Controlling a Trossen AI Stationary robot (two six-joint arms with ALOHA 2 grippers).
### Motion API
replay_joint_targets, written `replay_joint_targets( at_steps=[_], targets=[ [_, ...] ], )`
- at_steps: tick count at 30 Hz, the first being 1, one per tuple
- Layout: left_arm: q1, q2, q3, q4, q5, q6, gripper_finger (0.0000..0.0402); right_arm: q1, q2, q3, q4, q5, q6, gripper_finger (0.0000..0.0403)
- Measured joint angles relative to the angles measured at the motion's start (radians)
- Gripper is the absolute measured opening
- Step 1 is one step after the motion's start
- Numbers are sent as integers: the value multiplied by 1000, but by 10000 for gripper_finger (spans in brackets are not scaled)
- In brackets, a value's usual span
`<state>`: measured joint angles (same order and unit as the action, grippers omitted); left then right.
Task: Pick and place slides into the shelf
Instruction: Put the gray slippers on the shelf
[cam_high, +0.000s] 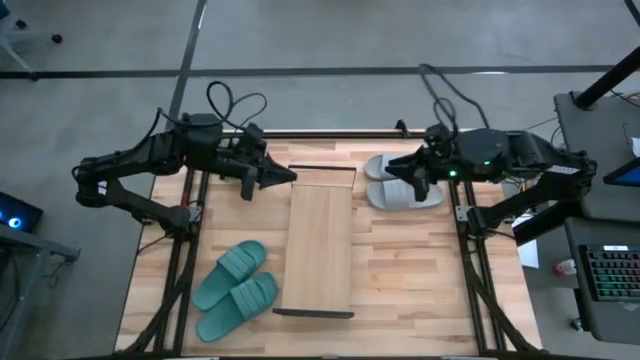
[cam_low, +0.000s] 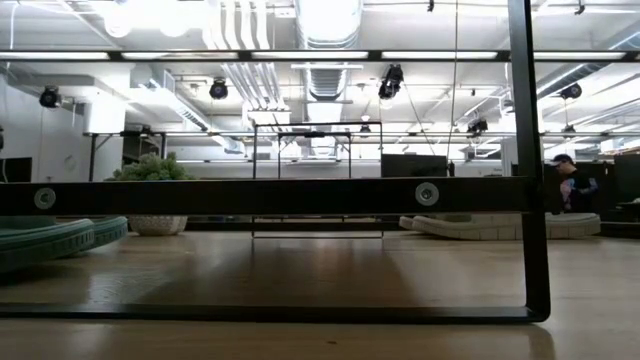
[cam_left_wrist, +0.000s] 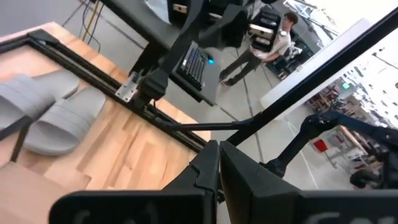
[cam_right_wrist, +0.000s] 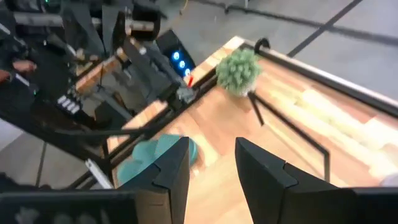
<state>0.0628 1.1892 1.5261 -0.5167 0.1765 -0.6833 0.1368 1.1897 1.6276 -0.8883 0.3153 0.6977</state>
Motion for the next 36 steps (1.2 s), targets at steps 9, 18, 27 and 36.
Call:
replay_joint_targets(
  at_steps=[9, 18, 27, 36],
  targets=[
    [-3, 24, -43, 2, 26, -93, 0, 0, 77, -9, -236, -16, 90, 109],
    [-7, -4, -107, 39, 31, -122, 0, -21, 87, -35, -311, 31, 140, 126],
    [-12, -1, -148, 154, 30, -123, 0, -117, 85, -86, -309, 32, 116, 155],
    [-13, -2, -148, 150, 32, -122, 0, -271, 37, -251, -207, -118, 55, 173]
  ],
)
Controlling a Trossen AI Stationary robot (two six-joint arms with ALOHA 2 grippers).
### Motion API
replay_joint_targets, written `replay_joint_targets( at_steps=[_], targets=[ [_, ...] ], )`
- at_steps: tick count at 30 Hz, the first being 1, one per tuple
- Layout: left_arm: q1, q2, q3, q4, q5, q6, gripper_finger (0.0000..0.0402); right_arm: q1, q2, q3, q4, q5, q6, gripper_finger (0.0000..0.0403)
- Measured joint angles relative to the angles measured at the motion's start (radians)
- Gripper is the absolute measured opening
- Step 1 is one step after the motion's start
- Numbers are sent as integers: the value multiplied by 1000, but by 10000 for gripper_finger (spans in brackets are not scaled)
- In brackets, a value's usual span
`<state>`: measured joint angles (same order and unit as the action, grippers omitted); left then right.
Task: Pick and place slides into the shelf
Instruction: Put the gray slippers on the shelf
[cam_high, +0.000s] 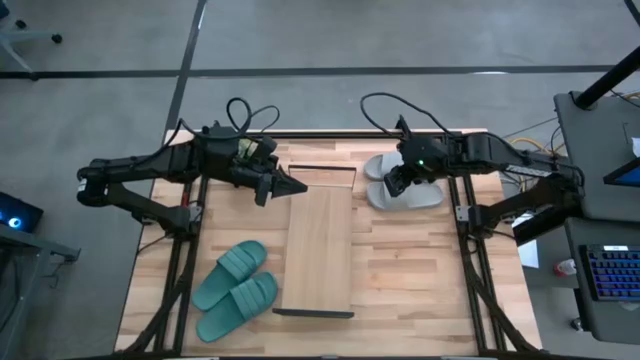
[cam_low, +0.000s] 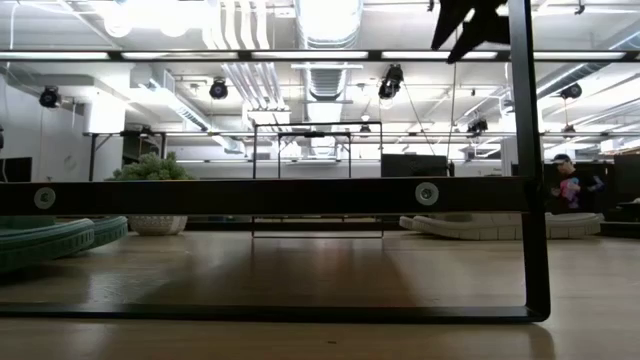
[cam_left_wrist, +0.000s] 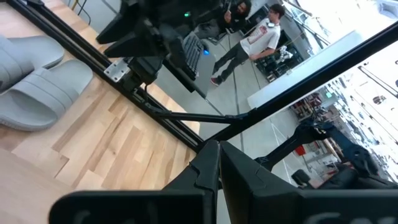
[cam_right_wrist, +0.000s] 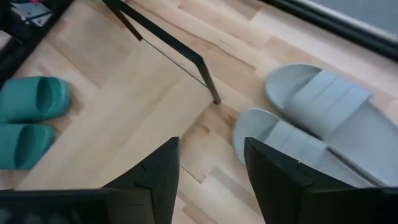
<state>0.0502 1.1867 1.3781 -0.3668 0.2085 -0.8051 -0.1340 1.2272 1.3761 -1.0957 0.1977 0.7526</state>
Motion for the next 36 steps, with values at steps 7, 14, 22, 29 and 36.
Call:
replay_joint_targets(
  at_steps=[7, 14, 22, 29, 36],
  targets=[
    [-1, -2, 0, 0, 4, 0, 0, -124, -99, -183, 186, -135, -13, 172],
    [-1, -3, 0, 0, 10, 0, 0, -254, -215, -362, 304, -259, -1, 176],
    [-1, -4, 0, 0, 10, 1, 0, -372, -264, -485, 374, -362, 7, 175],
    [0, -4, 0, 0, 9, 1, 0, -399, -263, -566, 375, -374, -3, 175],
    [0, 5, 0, 0, 8, 1, 0, -406, -263, -657, 373, -390, -10, 176]
  ],
)
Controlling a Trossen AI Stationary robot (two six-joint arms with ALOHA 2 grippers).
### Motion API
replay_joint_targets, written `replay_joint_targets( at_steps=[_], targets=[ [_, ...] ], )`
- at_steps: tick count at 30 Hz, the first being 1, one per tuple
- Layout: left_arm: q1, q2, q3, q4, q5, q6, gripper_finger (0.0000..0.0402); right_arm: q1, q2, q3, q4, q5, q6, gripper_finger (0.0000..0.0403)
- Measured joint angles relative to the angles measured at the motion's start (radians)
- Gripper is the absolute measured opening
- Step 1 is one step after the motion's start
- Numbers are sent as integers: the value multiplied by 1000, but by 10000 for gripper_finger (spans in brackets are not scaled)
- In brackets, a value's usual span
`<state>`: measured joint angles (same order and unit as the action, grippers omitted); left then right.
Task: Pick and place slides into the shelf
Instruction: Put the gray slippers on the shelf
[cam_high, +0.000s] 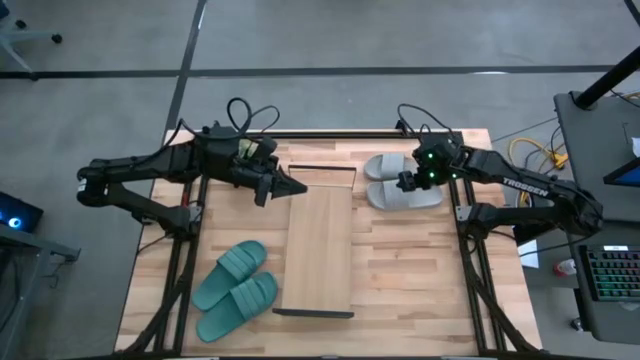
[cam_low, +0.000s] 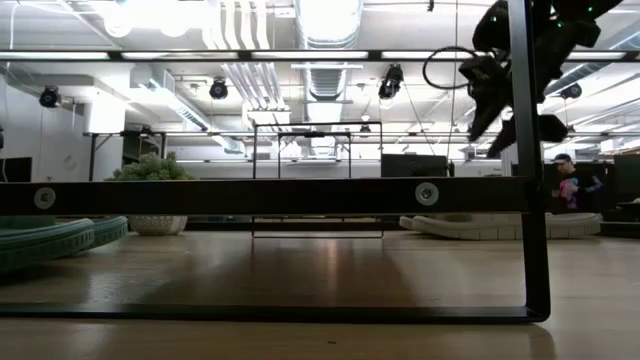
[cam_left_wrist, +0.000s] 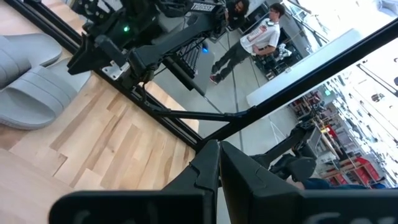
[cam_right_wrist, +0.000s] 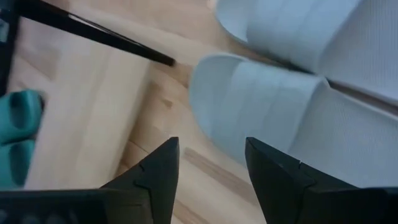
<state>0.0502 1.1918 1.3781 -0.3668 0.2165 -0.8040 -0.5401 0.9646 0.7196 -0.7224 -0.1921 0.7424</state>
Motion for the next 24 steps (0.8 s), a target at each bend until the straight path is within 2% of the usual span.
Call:
replay_joint_targets(
  at_steps=[17, 24],
  targets=[
    [0, 5, 0, 0, 0, 0, 0, -33, 0, -126, 5, -2, -10, 178],
    [0, 5, 0, 1, 0, 0, 0, -33, 1, -181, 82, -10, 2, 178]
  ],
)
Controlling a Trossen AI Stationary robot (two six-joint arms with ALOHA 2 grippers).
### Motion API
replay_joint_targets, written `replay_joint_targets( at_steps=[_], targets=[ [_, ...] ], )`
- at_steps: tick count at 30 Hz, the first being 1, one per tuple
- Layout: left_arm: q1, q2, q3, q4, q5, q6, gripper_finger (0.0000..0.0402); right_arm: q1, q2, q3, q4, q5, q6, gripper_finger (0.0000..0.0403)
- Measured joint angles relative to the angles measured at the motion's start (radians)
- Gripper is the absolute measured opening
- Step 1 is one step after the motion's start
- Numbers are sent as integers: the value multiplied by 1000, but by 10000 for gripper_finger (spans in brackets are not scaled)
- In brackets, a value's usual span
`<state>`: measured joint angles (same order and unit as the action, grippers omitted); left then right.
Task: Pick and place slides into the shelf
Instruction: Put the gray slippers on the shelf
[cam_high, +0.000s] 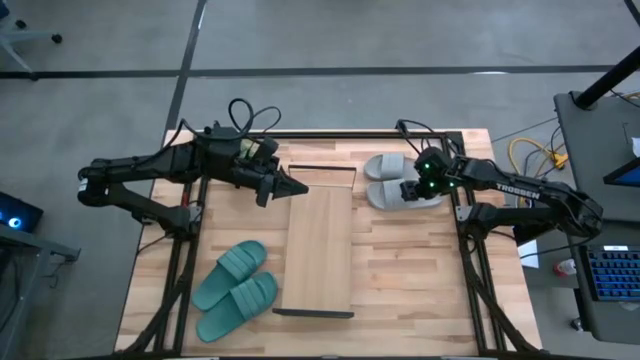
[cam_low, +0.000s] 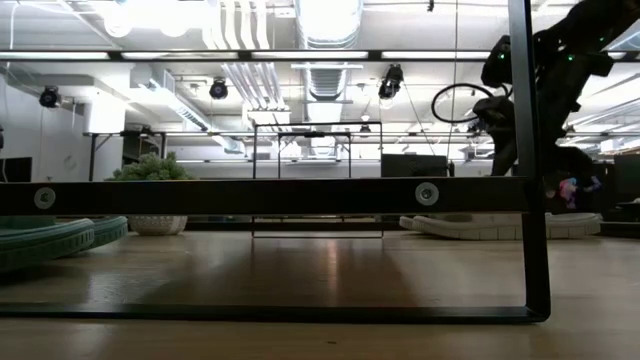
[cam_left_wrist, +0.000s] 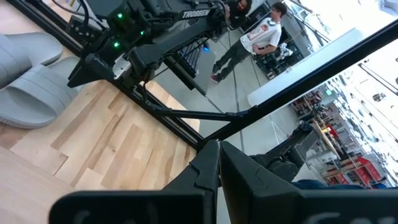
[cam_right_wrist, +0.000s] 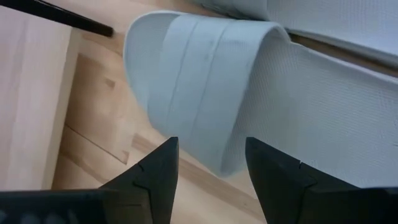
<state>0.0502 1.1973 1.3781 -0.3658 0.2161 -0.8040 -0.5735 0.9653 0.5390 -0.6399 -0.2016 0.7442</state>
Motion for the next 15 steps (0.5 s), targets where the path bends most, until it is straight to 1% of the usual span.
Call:
replay_joint_targets(
  at_steps=[8, 15],
  targets=[
    [-1, 0, 0, 1, 0, 0, 0, -2, 0, -33, 92, -16, 25, 178],
    [-1, 0, 0, 2, 0, 0, 0, -1, 0, -57, 104, -16, 41, 178]
  ],
)
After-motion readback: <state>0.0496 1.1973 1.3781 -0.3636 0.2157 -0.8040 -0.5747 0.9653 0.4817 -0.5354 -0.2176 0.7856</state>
